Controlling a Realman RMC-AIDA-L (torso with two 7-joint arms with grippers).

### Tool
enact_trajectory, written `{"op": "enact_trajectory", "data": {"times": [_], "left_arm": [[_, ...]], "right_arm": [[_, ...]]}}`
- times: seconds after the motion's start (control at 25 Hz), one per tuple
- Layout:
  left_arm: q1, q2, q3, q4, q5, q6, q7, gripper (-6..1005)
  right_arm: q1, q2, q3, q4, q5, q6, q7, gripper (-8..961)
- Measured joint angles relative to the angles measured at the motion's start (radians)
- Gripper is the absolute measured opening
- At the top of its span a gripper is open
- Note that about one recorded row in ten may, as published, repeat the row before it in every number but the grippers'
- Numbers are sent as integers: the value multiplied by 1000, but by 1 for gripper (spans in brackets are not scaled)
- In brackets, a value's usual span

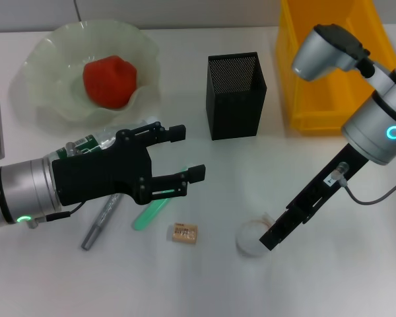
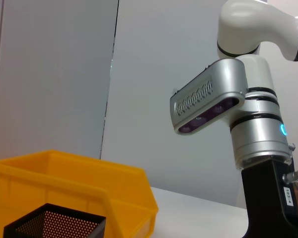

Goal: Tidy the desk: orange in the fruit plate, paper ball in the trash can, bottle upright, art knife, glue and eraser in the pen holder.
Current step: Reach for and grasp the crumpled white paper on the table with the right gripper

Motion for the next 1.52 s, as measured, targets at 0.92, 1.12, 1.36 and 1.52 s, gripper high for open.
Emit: {"op": "enact_trajectory", "data": {"times": [0.92, 1.12, 1.36, 1.52], "left_arm": [[0, 0, 0, -11, 0, -9, 15, 800], [-3, 0, 0, -11, 0, -19, 15, 800], [-3, 0, 0, -11, 0, -24, 15, 800], [-4, 0, 0, -11, 0, -26, 15, 801]], "right_arm": [[53, 5, -71, 92, -6, 89, -5, 655], [54, 5, -70, 92, -4, 101, -17, 633], [54, 5, -70, 93, -5, 115, -25, 607], [54, 5, -70, 93, -7, 115, -31, 568]]}}
